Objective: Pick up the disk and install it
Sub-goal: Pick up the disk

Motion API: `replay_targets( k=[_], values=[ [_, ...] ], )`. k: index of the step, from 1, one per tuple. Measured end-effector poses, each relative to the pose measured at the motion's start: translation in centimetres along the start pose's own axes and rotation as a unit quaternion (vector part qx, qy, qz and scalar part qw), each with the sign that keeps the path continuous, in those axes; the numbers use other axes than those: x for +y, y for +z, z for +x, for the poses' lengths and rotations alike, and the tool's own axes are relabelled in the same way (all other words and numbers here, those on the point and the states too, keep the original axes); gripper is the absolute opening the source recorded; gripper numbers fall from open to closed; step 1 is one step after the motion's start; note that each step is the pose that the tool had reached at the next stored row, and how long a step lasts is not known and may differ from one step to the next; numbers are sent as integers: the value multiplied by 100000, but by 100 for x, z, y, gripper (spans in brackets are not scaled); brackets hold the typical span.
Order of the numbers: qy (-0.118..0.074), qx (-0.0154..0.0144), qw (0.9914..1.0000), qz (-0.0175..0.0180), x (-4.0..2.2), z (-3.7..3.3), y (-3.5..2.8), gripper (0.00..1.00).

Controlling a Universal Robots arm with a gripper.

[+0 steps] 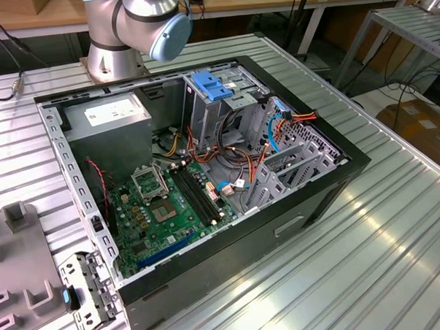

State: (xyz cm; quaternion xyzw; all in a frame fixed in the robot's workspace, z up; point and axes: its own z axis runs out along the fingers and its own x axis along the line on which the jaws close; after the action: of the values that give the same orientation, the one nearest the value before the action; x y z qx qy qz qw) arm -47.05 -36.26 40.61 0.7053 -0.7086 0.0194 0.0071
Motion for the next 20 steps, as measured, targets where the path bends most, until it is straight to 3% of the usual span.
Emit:
replay_targets(
  k=[3, 14, 17, 20],
  values=[
    [-20, -4, 100000, -3, -1, 2, -58, 37],
    [-21, -6, 100000, 5, -7, 15, -411, 37],
    [-21, -5, 100000, 1, -8, 18, -473, 37],
    [-21, -7, 100000, 3, -9, 18, -474, 37]
  ],
)
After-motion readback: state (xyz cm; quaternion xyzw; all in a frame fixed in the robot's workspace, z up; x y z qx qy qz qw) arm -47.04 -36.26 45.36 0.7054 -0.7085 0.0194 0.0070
